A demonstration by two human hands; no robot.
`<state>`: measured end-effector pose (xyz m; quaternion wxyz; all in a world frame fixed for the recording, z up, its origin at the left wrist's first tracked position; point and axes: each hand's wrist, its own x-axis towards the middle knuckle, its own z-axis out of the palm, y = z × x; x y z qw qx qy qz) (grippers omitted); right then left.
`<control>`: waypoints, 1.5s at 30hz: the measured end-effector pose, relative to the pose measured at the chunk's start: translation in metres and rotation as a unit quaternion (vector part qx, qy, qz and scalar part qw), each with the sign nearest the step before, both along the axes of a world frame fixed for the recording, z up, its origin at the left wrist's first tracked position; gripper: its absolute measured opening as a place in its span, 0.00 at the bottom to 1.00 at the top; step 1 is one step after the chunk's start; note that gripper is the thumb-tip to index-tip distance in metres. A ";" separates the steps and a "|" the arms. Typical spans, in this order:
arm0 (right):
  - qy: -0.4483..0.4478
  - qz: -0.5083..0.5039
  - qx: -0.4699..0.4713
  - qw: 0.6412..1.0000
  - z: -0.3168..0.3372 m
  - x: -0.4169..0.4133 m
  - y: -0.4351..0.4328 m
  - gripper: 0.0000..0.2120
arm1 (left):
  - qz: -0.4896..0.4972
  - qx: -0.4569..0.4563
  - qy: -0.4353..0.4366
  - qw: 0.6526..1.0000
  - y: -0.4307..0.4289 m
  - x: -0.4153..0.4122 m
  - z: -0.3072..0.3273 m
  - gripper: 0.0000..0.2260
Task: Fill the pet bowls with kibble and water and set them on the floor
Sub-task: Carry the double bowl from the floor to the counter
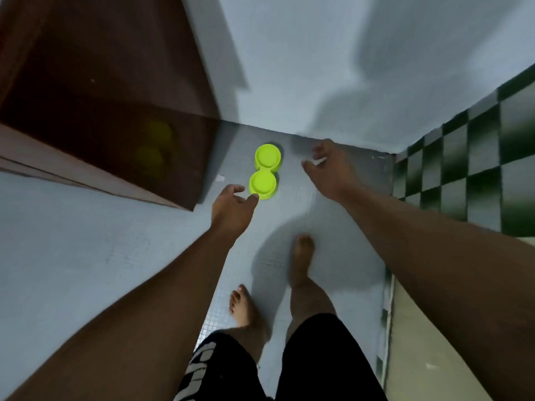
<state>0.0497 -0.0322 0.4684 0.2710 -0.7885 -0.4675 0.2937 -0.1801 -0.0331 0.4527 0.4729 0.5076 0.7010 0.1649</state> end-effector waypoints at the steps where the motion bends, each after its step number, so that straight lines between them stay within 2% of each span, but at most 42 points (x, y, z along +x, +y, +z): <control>1: 0.005 0.001 -0.002 1.000 -0.011 0.004 0.017 0.17 | 0.008 -0.013 0.000 1.000 0.012 0.004 -0.008 0.17; 5: 0.031 -0.015 0.002 0.999 -0.062 0.024 0.091 0.15 | 0.063 -0.057 -0.032 0.996 0.065 0.030 -0.067 0.19; 9: 0.060 -0.022 -0.030 0.998 -0.162 0.042 0.174 0.15 | 0.173 -0.110 -0.084 0.975 0.123 0.064 -0.163 0.25; 13: 0.090 -0.005 -0.047 0.995 -0.271 0.052 0.226 0.16 | 0.256 -0.124 -0.149 0.947 0.144 0.088 -0.264 0.17; 15: 0.090 0.021 -0.056 0.994 -0.327 0.057 0.248 0.18 | 0.296 -0.118 -0.151 0.936 0.144 0.093 -0.320 0.17; 18: 0.075 0.053 -0.080 0.993 -0.408 0.064 0.276 0.23 | 0.359 -0.144 -0.126 0.914 0.139 0.098 -0.404 0.22; 20: 0.058 0.075 -0.097 0.991 -0.455 0.066 0.289 0.26 | 0.399 -0.167 -0.141 0.891 0.130 0.101 -0.455 0.26; 22: 0.018 0.102 -0.122 0.987 -0.492 0.065 0.298 0.30 | 0.418 -0.191 -0.152 0.875 0.119 0.098 -0.512 0.35; 24: -0.015 0.132 -0.153 0.979 -0.519 0.059 0.306 0.37 | 0.415 -0.196 -0.146 0.876 0.115 0.094 -0.547 0.46; 25: -0.025 0.138 -0.167 0.976 -0.530 0.056 0.309 0.40 | 0.413 -0.203 -0.153 0.875 0.117 0.094 -0.549 0.46; 26: -0.033 0.142 -0.174 0.974 -0.539 0.052 0.312 0.41 | 0.409 -0.208 -0.165 0.873 0.121 0.096 -0.543 0.41; 29: -0.008 0.136 -0.174 0.975 -0.558 0.041 0.315 0.35 | 0.373 -0.184 -0.195 0.888 0.130 0.098 -0.543 0.10; 30: -0.011 0.134 -0.173 0.976 -0.556 0.039 0.313 0.35 | 0.364 -0.176 -0.198 0.893 0.130 0.099 -0.544 0.07; 33: 0.010 0.112 -0.137 0.984 -0.559 0.042 0.314 0.39 | 0.355 -0.134 -0.194 0.905 0.131 0.097 -0.539 0.16; 35: 0.011 0.089 -0.109 0.990 -0.557 0.050 0.312 0.32 | 0.348 -0.097 -0.179 0.915 0.131 0.096 -0.541 0.24; 37: 0.011 0.069 -0.069 0.995 -0.533 0.050 0.304 0.32 | 0.346 -0.058 -0.159 0.923 0.135 0.094 -0.538 0.29; 41: 0.012 0.047 -0.043 0.998 -0.485 0.057 0.285 0.26 | 0.320 -0.012 -0.111 0.941 0.154 0.087 -0.489 0.27; 43: 0.013 0.022 -0.036 0.999 -0.459 0.062 0.274 0.30 | 0.291 0.027 -0.101 0.951 0.162 0.079 -0.457 0.28; 45: 0.018 0.010 -0.039 0.999 -0.420 0.064 0.255 0.35 | 0.234 0.067 -0.074 0.967 0.166 0.068 -0.415 0.34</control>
